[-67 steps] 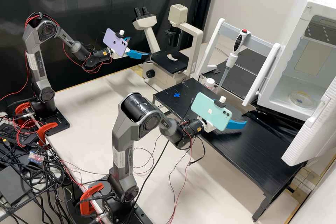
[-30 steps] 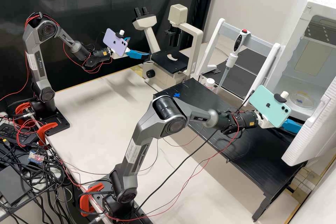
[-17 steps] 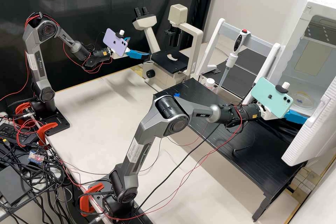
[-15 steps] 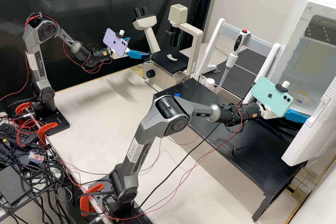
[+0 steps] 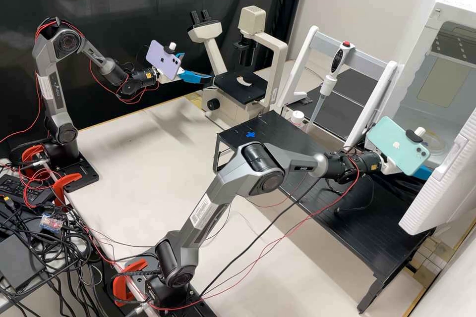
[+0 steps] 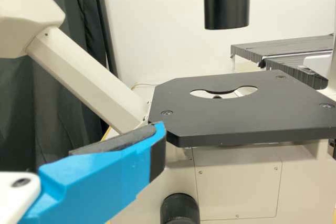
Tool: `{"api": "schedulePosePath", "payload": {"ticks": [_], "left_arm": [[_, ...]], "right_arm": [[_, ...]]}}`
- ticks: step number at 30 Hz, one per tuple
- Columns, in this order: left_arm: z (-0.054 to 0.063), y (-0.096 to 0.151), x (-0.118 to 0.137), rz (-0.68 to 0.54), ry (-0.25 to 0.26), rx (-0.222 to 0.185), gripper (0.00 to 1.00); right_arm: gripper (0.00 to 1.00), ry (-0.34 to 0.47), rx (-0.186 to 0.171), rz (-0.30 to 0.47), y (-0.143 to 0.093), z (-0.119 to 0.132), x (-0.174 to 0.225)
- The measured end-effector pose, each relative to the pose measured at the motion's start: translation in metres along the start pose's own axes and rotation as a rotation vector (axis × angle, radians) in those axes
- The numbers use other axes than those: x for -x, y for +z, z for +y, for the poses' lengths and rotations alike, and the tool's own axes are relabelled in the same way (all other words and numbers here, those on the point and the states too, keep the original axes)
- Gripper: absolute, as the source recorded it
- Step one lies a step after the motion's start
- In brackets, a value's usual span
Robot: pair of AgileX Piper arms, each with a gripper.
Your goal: Move the petri dish to the microscope
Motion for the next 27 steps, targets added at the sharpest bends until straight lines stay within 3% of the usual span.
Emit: {"api": "schedulePosePath", "payload": {"ticks": [8,12,16,18,27], "left_arm": [[0.0,0.0,0.0,0.0,0.0,0.0,1.0],[0.0,0.0,0.0,0.0,0.0,0.0,1.0],[0.0,0.0,0.0,0.0,0.0,0.0,1.0],[0.0,0.0,0.0,0.0,0.0,0.0,1.0],[0.0,0.0,0.0,0.0,0.0,0.0,1.0]], "right_arm": [[1.0,-0.006,0.045,0.023,-0.002,-0.001,-0.004],[1.0,-0.007,0.048,0.024,-0.002,-0.001,-0.004],[1.0,-0.015,0.099,0.044,-0.005,-0.001,-0.004],[1.0,-0.014,0.106,0.054,-0.008,-0.001,-0.004],[1.0,-0.009,0.05,0.114,-0.02,-0.005,-0.019]]}}
